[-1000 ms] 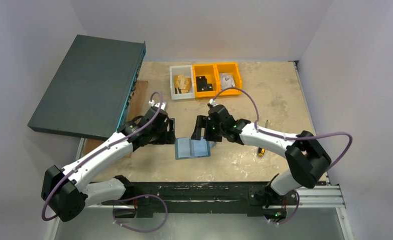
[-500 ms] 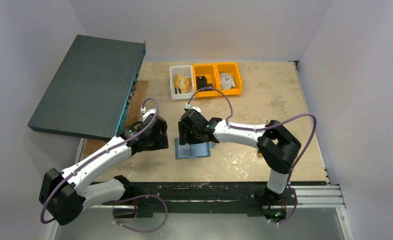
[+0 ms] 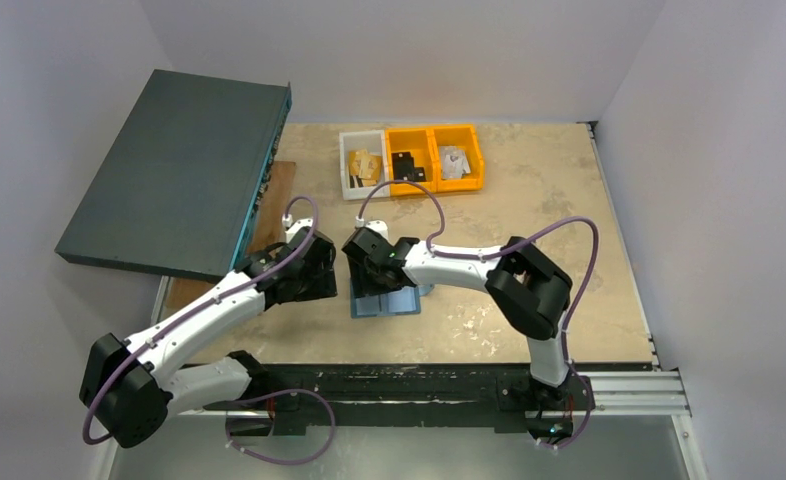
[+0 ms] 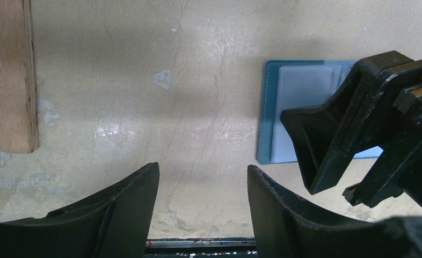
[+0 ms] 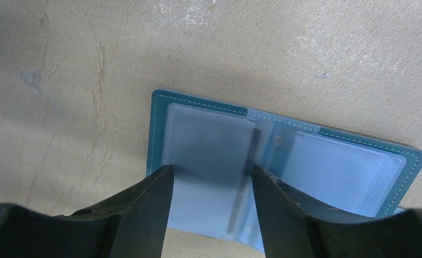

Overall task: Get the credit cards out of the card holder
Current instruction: Remove the credit card from the card holder.

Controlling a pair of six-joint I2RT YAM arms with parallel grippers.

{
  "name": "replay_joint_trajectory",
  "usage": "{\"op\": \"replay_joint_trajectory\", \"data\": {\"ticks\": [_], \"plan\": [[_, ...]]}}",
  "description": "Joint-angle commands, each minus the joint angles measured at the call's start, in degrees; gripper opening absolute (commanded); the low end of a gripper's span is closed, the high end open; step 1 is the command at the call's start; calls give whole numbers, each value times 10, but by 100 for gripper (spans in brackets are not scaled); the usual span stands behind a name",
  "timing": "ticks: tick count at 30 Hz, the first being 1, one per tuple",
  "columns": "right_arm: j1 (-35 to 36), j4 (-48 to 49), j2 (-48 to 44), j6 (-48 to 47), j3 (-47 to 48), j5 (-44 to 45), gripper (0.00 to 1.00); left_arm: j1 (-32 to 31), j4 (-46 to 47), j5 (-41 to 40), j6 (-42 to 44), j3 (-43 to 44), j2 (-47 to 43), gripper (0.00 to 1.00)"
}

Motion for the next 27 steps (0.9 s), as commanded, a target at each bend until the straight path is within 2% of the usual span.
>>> {"op": "replay_joint_trajectory", "data": {"ticks": [1,4,7,14,18,27], "plan": [[5,-39,17,-7,28,26,55,4,13,2,-5,-4,5,60],[5,-47,29,-6,27,22,55,4,17,7,-6,-4,8,59],[5,-43,33,3,16,-3,48,4,20,15,-6,-5,11,58],[-6,-11,26,10,-19,-42,23,4,37,39,-3,-5,27,55],[-24,26,10,14,-52,-78,15,4,57,71,1,-7,40,51],[-66,146,-32,16,-136,-182,10,-9,133,153,11,6,110,28]]}}
